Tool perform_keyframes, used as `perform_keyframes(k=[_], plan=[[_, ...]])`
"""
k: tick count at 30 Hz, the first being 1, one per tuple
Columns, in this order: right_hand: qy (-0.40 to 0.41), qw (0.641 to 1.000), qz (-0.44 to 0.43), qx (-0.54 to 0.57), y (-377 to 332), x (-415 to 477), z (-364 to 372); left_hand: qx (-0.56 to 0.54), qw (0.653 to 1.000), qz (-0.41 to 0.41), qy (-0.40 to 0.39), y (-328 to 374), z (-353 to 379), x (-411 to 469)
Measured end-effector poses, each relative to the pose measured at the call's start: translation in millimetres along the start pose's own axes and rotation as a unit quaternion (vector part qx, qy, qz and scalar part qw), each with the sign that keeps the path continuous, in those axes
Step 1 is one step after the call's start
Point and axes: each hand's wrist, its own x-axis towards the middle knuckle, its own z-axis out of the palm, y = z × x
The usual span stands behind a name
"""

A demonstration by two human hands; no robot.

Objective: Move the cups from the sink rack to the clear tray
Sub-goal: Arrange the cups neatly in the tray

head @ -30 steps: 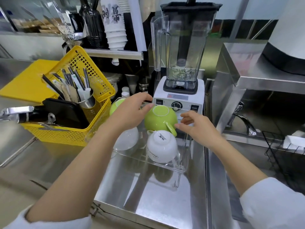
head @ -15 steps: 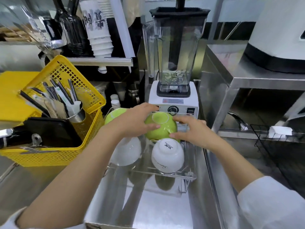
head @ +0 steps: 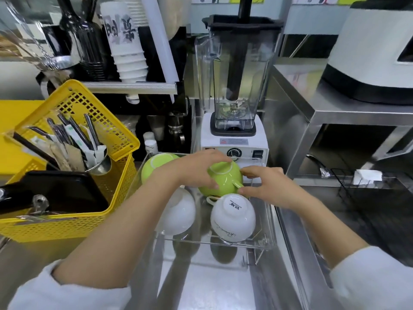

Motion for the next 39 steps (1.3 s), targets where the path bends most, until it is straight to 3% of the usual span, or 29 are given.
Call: perform_keyframes(k=[9, 13, 17, 20, 31, 34, 37, 39], plan=[[-0.013, 1.000, -0.014, 0.012, 23.8, 12.3, -2.7, 0.013, 0.999, -0.028, 0.017, -2.2, 3.7, 6.4], [0.016, 0.999, -0.031, -0.015, 30.1, 17.6, -4.0, 0.046, 0.998, -0.029, 0.017, -2.2, 0.0, 6.5], [0.051, 0.988, -0.087, -0.115, 23.7, 19.6, -6.9, 0.026, 0.998, -0.035, 0.035, -3.8, -1.3, 3.8], [0.056, 0.987, -0.102, -0.110, 23.3, 21.5, -7.8, 0.025, 0.998, -0.040, 0.044, -4.8, -0.8, 2.5], [0.069, 0.992, -0.067, -0.085, 19.9, 18.4, -11.9, 0.004, 0.998, -0.046, 0.041, -6.6, 1.3, 1.1], [0.074, 0.995, -0.055, -0.024, 15.2, 13.9, -19.7, -0.063, 0.989, -0.051, 0.127, -11.6, -8.4, -6.9], [0.087, 0.993, -0.069, 0.044, 11.3, 13.9, -28.3, -0.096, 0.953, -0.112, 0.265, -26.2, -23.5, -18.0], [0.091, 0.991, -0.067, 0.072, 7.1, 16.7, -30.2, -0.111, 0.933, -0.156, 0.304, -39.5, -31.3, -28.3]])
